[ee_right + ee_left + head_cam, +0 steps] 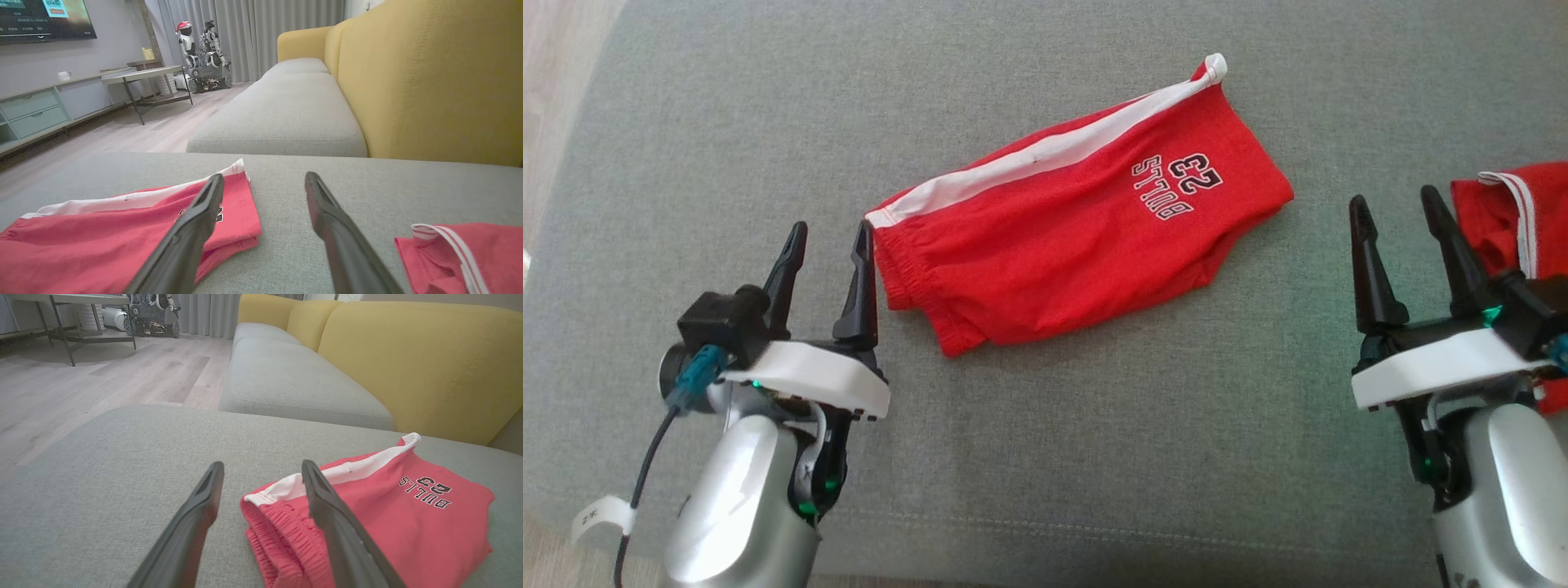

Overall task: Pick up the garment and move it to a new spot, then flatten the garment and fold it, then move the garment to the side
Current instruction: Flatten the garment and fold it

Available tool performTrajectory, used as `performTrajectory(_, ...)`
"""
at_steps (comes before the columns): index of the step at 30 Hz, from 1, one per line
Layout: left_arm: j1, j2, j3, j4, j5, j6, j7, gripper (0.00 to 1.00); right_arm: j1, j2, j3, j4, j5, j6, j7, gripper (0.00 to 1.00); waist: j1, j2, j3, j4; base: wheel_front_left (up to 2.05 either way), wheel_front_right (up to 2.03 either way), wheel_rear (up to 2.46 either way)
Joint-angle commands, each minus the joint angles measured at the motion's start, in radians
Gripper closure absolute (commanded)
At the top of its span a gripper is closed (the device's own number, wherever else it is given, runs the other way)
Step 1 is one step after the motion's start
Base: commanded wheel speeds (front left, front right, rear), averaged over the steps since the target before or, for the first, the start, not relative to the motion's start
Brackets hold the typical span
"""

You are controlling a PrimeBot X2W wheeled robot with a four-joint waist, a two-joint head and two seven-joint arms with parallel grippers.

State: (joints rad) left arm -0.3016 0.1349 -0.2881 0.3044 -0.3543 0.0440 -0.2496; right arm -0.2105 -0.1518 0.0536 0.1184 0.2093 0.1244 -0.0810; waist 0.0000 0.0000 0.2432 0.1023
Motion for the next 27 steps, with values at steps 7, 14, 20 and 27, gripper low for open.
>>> performTrajectory(7, -0.022, 0.023, 0.037, -0.016, 0.011, -0.001, -0.012, 0.00, 0.013, 0.003, 0.000, -0.088, -0.017, 0.006, 0.040, 0.00, 0.0000, 0.0000, -0.007, 0.007, 0.00, 0.00, 0.00)
performTrajectory(14, -0.031, 0.017, 0.034, -0.013, 0.019, -0.005, -0.012, 0.00, 0.016, -0.001, -0.006, -0.106, -0.022, 0.006, 0.055, 0.00, 0.0000, 0.0000, -0.006, 0.015, 0.00, 0.00, 0.00)
performTrajectory(20, -0.047, 0.009, 0.036, -0.013, 0.027, -0.013, -0.012, 0.00, -0.010, -0.008, -0.013, -0.097, -0.021, 0.006, 0.064, 0.00, 0.0000, 0.0000, 0.002, 0.025, 0.00, 0.00, 0.00)
performTrajectory(27, -0.077, -0.004, 0.036, -0.019, 0.038, -0.022, -0.012, 0.00, -0.164, -0.024, 0.020, 0.054, -0.006, 0.006, 0.080, 0.00, 0.0000, 0.0000, 0.032, 0.046, 0.00, 0.00, 0.00)
